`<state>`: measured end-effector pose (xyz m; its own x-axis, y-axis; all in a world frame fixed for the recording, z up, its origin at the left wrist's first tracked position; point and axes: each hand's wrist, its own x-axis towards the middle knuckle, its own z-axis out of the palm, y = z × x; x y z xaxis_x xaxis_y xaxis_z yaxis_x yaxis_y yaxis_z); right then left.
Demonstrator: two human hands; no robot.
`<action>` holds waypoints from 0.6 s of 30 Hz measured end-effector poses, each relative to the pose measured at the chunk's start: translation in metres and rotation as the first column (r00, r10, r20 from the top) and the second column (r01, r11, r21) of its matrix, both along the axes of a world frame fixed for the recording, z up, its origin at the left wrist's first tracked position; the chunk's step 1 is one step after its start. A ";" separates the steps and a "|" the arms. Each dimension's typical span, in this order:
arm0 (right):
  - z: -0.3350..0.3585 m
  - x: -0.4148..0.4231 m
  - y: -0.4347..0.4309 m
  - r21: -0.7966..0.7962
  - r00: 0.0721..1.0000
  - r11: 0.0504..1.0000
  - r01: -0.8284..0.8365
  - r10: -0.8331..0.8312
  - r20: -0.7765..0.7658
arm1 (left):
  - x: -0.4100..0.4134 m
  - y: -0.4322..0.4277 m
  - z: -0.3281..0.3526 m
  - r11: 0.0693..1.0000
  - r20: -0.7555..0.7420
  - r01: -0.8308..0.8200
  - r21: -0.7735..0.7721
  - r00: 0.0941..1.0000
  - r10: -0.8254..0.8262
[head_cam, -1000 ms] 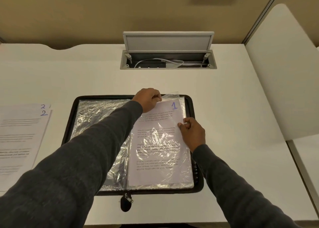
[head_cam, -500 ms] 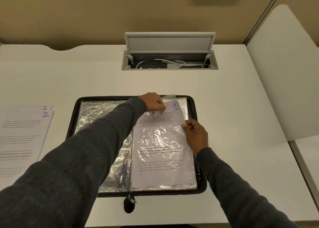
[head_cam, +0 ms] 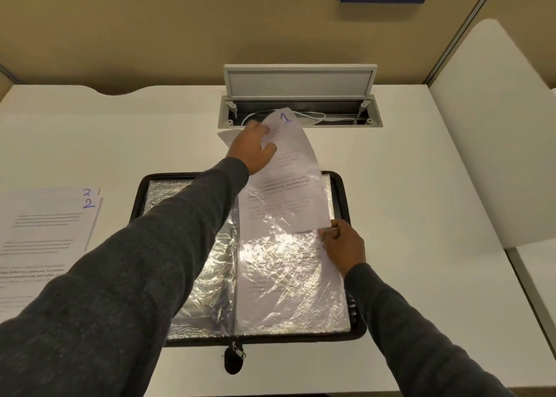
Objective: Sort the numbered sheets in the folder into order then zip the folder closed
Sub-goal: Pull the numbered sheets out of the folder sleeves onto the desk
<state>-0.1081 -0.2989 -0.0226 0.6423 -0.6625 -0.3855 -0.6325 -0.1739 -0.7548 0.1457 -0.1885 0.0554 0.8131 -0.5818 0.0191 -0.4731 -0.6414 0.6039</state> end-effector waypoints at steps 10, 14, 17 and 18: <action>0.016 0.010 0.008 0.086 0.994 0.994 -0.067 0.074 -0.086 | 0.033 0.054 0.057 0.978 0.140 -0.087 -0.192 0.983 0.115; 0.041 0.020 0.022 0.260 0.989 0.955 -0.142 0.146 0.004 | 0.040 0.097 0.081 0.948 0.224 -0.114 -0.296 0.957 0.185; 0.059 0.037 0.041 0.292 0.979 0.935 -0.200 0.180 0.096 | 0.041 0.135 0.099 0.914 0.330 -0.151 -0.376 0.900 0.284; 0.066 0.043 0.050 0.310 0.974 0.925 -0.219 0.189 0.123 | 0.042 0.148 0.105 0.905 0.361 -0.166 -0.393 0.877 0.318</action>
